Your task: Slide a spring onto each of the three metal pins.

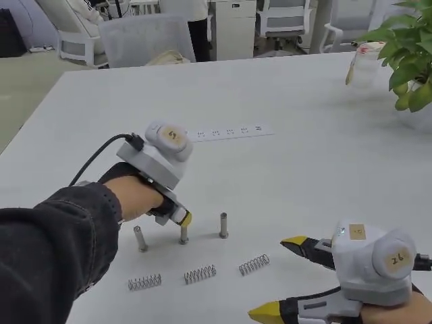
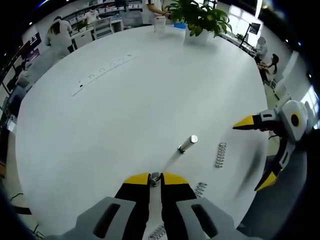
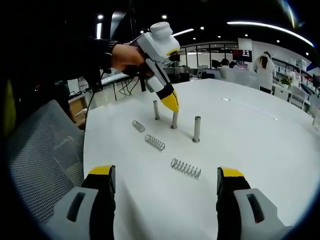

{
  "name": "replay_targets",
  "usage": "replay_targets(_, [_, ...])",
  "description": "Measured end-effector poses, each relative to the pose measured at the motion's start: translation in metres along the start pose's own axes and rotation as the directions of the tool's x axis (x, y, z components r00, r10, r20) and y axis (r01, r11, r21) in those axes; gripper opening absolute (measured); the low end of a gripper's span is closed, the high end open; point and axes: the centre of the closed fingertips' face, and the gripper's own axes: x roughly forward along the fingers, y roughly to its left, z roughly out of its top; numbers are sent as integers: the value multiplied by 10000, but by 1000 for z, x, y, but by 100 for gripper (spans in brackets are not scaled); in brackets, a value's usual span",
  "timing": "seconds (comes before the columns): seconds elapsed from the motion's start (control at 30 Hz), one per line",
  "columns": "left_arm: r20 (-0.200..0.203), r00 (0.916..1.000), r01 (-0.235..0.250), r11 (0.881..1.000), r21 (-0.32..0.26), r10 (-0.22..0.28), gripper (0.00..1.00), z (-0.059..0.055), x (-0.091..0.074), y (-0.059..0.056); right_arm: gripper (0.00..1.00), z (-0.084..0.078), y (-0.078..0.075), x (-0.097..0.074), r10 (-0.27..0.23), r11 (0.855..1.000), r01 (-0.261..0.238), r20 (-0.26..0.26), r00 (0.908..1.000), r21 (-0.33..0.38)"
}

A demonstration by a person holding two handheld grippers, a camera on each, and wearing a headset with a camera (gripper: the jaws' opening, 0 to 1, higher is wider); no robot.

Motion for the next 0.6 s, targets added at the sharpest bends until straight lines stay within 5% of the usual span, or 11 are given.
replay_targets(0.6, [-60, 10000, -48, 9989, 460, 51, 0, -7, -6, -4, 82, 1, 2, 0, -1, 10000, 1, 1, 10000, -73])
